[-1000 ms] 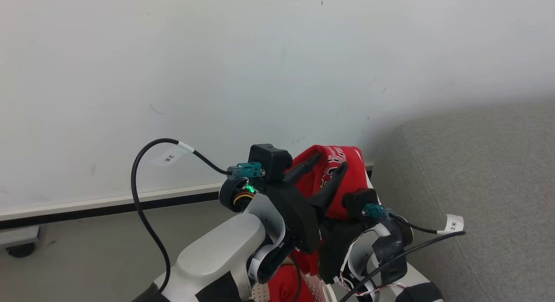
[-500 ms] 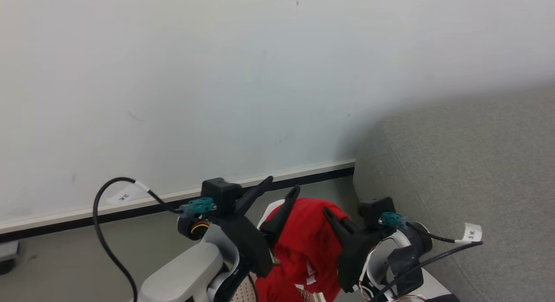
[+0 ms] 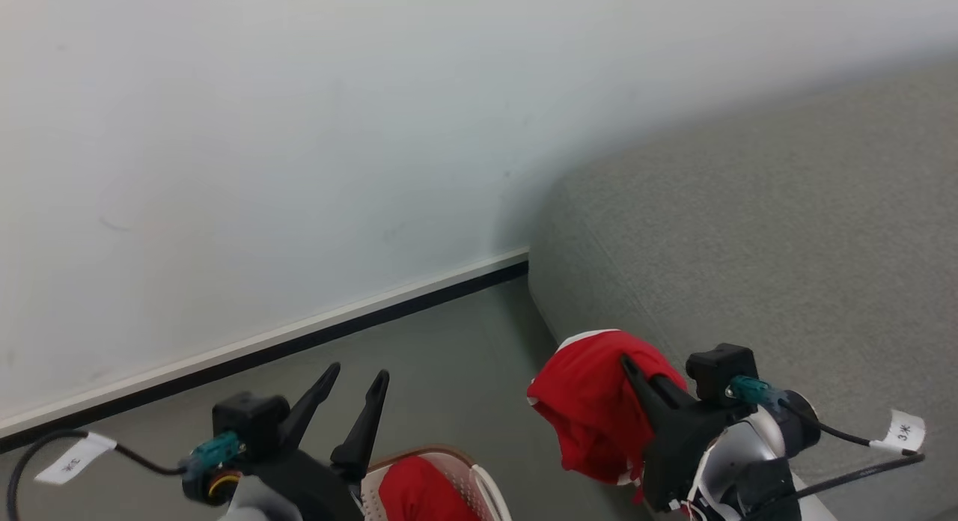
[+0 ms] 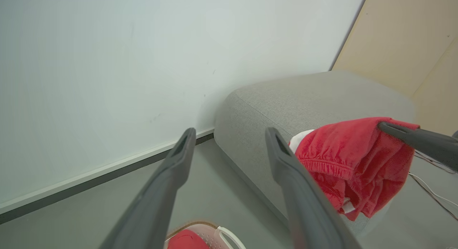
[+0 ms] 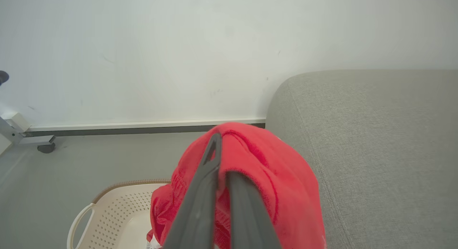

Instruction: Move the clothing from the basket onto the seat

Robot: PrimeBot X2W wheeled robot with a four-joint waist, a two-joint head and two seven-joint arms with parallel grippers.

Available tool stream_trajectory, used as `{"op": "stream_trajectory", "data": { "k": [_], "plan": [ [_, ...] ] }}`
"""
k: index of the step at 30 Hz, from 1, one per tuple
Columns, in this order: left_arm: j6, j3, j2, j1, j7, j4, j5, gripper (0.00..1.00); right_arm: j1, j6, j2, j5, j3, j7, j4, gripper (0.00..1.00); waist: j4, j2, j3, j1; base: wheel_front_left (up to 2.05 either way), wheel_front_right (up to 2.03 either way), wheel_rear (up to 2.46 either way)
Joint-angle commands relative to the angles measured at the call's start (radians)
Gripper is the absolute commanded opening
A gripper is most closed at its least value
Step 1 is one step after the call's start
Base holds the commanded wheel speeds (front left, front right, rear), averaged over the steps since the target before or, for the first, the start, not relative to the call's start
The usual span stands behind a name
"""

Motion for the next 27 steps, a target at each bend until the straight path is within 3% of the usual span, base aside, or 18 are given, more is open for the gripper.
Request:
{"op": "stream_trajectory", "data": {
  "k": [1, 4, 12, 27],
  "plan": [
    [0.013, 0.021, 0.014, 0.042, -0.005, -0.022, 0.018, 1.0, 0.018, 0.0, -0.01, -0.01, -0.009, 0.007, -0.025, 0.0, -0.077, -0.0001, 0.042, 0.0, 0.0, 0.0, 0.0],
    [0.057, 0.096, 0.048, 0.143, -0.005, -0.119, 0.071, 1.0, 0.058, 0.0, -0.01, -0.026, -0.043, 0.036, -0.092, 0.0, -0.144, -0.0001, 0.073, 0.0, 0.0, 0.0, 0.0],
    [0.083, 0.136, 0.087, 0.241, -0.004, -0.224, 0.13, 1.0, 0.114, 0.0, 0.016, -0.053, -0.089, 0.053, -0.166, 0.0, -0.272, -0.0001, 0.128, 0.0, 0.0, 0.0, 0.0],
    [0.044, 0.092, 0.061, 0.135, 0.026, -0.229, 0.174, 1.0, 0.169, 0.0, 0.074, -0.105, -0.194, 0.013, -0.224, 0.0, -0.302, -0.0001, 0.24, 0.0, 0.0, 0.0, 0.0]
  ]
}}
